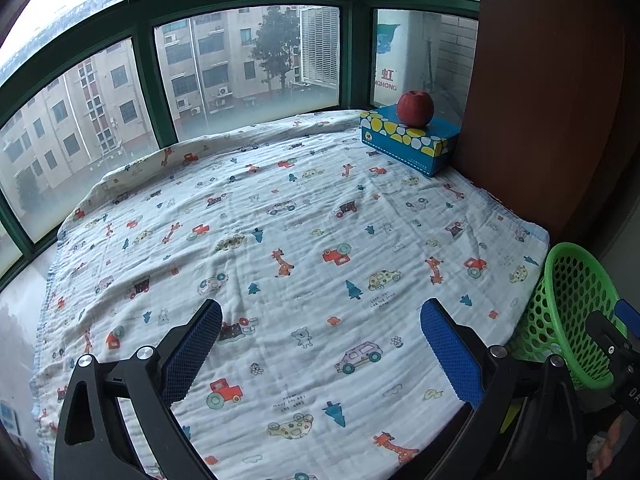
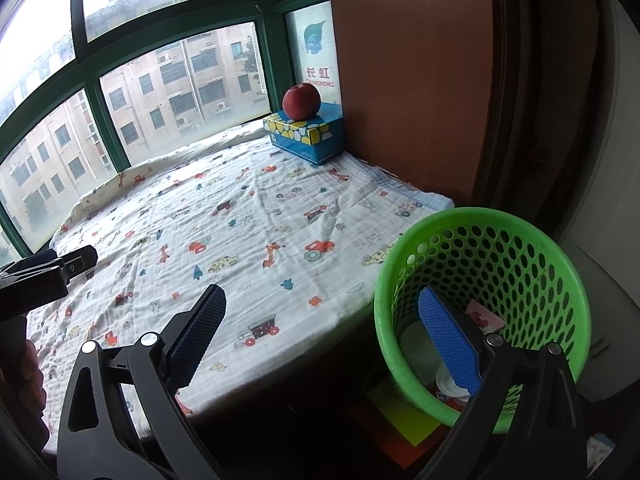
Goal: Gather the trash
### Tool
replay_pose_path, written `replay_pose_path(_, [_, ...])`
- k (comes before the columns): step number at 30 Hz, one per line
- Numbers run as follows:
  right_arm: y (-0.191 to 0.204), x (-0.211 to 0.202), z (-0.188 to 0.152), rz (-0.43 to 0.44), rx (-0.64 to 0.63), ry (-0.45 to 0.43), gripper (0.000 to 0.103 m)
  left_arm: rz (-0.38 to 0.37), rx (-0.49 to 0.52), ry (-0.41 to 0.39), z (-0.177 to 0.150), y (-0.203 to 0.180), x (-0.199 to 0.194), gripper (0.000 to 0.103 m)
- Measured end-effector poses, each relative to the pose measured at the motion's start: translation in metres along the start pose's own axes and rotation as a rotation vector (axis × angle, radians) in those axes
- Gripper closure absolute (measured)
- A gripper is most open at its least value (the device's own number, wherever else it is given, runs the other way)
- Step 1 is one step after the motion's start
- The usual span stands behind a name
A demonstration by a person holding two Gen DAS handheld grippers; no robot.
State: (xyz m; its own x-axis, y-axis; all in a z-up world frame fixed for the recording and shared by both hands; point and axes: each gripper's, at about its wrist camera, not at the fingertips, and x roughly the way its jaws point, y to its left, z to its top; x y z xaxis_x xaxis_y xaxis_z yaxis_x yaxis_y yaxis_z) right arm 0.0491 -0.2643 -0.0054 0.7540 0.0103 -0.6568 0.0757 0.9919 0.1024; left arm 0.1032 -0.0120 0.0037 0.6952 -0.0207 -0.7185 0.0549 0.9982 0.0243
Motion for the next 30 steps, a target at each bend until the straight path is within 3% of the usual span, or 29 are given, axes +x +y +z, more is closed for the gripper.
replay_pose_path(30, [-0.0009, -0.0022, -0.0034, -0.001, 0.009, 0.006, 0.007, -0.004, 0.024, 0.000, -0.0010, -0.0076, -0.0023, 0.007])
